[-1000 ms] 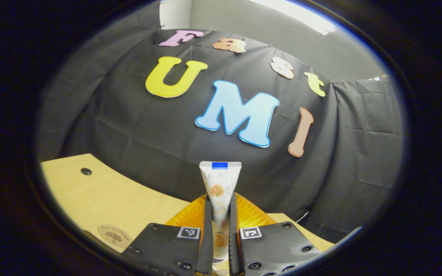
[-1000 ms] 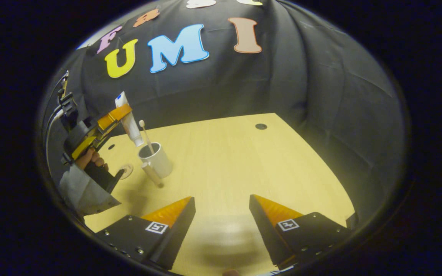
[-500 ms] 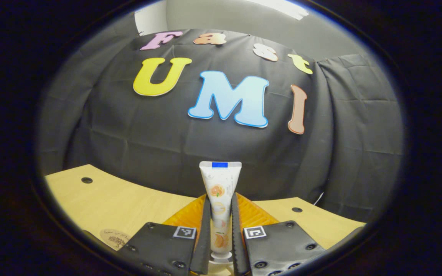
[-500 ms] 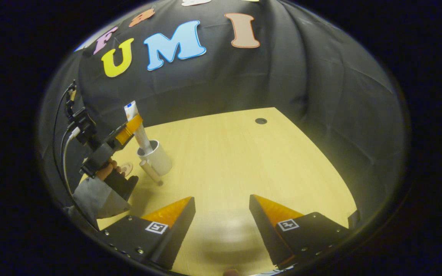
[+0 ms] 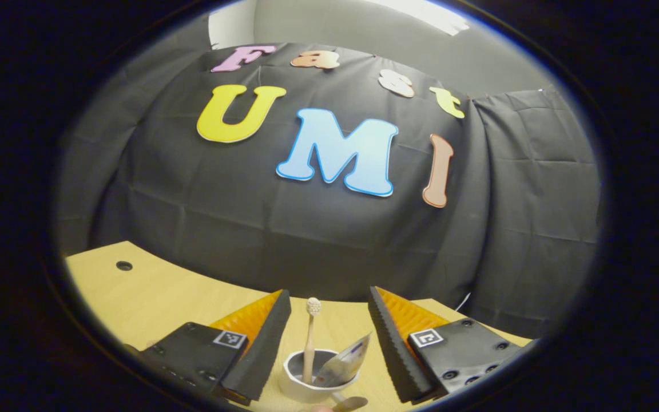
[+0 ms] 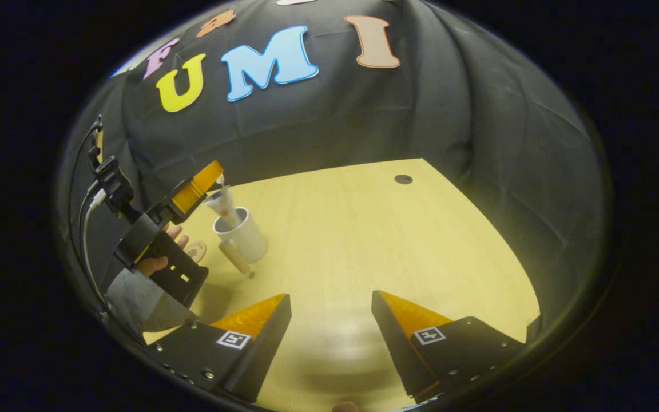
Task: Put the toothbrush and toothpaste on the desktop into the cup, then pick up the cup and place it on the coaster on the desktop.
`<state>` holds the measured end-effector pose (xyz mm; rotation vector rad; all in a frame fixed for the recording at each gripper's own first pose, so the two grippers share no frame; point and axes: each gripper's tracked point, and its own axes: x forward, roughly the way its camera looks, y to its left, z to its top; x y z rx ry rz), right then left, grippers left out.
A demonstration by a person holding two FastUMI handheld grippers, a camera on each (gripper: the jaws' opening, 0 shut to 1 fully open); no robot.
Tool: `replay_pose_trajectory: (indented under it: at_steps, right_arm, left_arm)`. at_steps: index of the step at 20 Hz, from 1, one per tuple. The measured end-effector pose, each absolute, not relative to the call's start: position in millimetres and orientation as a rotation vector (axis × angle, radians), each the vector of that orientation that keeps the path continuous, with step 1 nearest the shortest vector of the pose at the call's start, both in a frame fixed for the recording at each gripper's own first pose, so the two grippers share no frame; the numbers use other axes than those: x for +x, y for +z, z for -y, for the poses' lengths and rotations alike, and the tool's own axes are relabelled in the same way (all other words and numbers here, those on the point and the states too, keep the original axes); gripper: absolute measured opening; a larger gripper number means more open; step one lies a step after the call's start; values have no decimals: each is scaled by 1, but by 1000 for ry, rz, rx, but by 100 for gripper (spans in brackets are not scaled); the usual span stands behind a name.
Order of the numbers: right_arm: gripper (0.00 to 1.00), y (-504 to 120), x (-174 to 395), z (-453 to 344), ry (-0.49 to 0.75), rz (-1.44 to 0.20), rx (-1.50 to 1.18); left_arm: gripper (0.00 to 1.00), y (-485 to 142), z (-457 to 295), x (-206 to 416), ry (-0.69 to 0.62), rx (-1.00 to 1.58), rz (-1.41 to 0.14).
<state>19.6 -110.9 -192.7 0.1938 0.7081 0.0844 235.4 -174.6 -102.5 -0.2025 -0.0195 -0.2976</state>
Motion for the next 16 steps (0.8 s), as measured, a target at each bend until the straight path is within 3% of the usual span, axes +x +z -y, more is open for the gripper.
replay_pose_trajectory:
  at_steps: [2,5,9,11,15,16]
  right_arm:
    - [88,-190,24,99,108,-699,184]
    - [88,-188,30,83,144,-691,177]
    - [88,-189,38,62,179,-697,176]
    - [88,-190,44,52,194,-703,171]
    - [88,-190,59,26,238,-707,158]
    - [88,-191,64,20,249,-708,151]
  left_arm:
    - [96,-101,169,233,-292,-197,14]
    - [93,-102,158,229,-276,-196,-17]
    - [97,-101,138,220,-255,-178,-39]
    - [93,-101,127,214,-247,-168,-47]
    - [97,-104,100,203,-218,-155,-85]
    - [93,-107,93,200,-210,-150,-99]
